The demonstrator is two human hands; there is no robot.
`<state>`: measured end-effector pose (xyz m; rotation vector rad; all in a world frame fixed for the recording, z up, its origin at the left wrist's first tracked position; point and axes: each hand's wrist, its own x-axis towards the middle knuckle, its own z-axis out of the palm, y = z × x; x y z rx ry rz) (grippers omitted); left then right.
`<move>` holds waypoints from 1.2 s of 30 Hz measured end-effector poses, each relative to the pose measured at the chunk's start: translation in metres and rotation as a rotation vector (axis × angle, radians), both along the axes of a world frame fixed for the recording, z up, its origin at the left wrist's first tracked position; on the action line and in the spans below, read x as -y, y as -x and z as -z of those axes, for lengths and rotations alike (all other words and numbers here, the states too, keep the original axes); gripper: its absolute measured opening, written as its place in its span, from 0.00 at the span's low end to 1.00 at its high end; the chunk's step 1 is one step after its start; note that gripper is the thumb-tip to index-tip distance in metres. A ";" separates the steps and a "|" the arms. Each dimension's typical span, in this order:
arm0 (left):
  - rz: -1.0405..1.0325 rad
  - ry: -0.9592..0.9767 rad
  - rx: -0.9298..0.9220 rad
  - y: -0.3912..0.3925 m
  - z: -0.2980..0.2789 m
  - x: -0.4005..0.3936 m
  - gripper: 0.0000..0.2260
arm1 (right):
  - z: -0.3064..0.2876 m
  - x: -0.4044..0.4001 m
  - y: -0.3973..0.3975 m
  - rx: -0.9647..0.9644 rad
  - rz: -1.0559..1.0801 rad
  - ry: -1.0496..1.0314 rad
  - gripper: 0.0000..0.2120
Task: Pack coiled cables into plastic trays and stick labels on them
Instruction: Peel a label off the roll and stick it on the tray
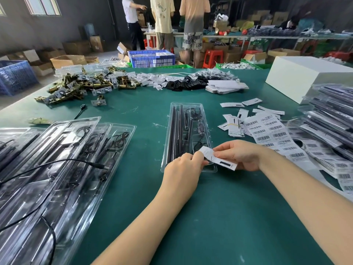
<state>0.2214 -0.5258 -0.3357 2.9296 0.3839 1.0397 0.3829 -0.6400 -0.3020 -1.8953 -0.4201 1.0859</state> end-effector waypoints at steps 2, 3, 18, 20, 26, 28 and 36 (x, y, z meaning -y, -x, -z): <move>0.008 0.000 0.001 0.000 0.001 0.000 0.13 | 0.001 0.000 0.000 -0.010 0.062 -0.011 0.10; 0.008 0.001 0.002 0.000 0.001 0.000 0.13 | 0.002 0.001 -0.001 -0.018 0.085 -0.019 0.10; -0.003 -0.031 0.002 -0.001 0.003 0.000 0.14 | 0.004 -0.023 0.004 -0.128 0.376 -0.203 0.03; -0.007 -0.042 0.002 -0.001 0.004 0.000 0.14 | -0.001 -0.020 0.002 -0.208 0.351 -0.231 0.04; -0.022 -0.054 0.009 -0.001 0.003 -0.001 0.14 | -0.006 -0.020 0.011 -0.411 0.272 -0.311 0.10; -0.013 -0.054 0.017 -0.002 0.004 0.000 0.14 | -0.004 -0.021 0.013 -0.439 0.289 -0.317 0.09; -0.011 -0.087 0.024 -0.002 0.008 -0.001 0.14 | -0.004 -0.024 0.012 -0.440 0.322 -0.269 0.06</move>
